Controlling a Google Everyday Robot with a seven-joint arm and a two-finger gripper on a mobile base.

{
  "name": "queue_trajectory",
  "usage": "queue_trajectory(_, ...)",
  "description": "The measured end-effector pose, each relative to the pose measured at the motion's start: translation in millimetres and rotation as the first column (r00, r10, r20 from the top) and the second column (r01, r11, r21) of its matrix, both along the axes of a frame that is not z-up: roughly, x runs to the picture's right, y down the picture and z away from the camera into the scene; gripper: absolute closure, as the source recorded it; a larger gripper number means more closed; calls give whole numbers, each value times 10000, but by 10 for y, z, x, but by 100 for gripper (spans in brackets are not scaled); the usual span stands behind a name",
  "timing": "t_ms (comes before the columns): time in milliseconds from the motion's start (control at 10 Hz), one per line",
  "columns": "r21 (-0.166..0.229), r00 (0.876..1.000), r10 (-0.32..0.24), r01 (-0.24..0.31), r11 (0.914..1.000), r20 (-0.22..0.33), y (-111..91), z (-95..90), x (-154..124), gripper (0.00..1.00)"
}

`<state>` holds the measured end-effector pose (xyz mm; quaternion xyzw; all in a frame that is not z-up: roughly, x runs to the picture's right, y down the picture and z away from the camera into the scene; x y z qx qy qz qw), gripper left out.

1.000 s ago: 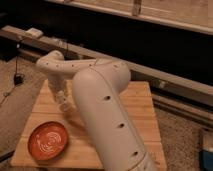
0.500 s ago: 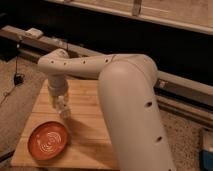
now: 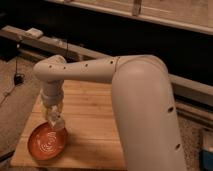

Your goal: Place the bottle in the ceramic bowl

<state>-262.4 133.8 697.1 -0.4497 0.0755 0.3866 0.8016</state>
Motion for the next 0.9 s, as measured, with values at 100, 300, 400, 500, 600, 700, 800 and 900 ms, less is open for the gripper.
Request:
queue_trajectory(100,-113,9997,-121,123,9999,229,62,-65,-50,100)
queue_trajectory(300,-450,9957,-461,499,9977,806,178,-151,-132,89)
queue_trajectory(400,-564,9929,-571,632,9964,1039,210,-174,-158,78)
queue_trajectory(500,-664,9893,-718,807,9945,1271,247,-199,-188,66)
queue_trajectory(600,-707,9863,-797,906,9934,1447,272,-209,-220,57)
queue_trajectory(700,-742,9832,-872,1001,9922,1603,292,-222,-247,48)
queue_trajectory(800,-789,9805,-914,1065,9912,1742,311,-224,-264,38)
queue_trajectory(900,-825,9776,-962,1133,9901,1874,324,-233,-272,26)
